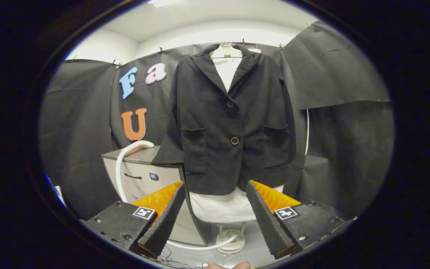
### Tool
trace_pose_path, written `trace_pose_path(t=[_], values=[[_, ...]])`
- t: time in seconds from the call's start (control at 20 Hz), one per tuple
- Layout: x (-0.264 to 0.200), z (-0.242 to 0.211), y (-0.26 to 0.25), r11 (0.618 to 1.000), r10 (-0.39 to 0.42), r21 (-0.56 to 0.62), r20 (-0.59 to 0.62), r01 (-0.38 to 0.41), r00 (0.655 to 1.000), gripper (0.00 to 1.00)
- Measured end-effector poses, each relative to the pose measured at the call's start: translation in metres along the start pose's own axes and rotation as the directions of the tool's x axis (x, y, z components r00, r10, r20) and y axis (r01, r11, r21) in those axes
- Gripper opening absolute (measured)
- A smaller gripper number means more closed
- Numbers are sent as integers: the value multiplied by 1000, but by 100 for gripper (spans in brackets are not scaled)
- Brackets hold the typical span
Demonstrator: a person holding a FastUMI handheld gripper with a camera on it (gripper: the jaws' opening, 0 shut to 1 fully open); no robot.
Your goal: Iron the clothes twice with a garment steamer, once on the left side and once on the right side.
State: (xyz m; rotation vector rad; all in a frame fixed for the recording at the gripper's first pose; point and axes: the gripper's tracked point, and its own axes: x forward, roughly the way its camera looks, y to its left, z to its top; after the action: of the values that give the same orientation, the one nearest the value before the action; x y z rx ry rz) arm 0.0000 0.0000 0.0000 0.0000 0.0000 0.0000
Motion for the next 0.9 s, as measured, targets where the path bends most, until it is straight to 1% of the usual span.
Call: trace_pose_path(t=[0.45,0.65,0.9], values=[[-4,13,-5,1000,-8,-19,40,9,999,100],[-6,11,-1,1000,-9,-29,30,10,1000,100],[-4,27,23,999,6,-51,54,-3,999,100]])
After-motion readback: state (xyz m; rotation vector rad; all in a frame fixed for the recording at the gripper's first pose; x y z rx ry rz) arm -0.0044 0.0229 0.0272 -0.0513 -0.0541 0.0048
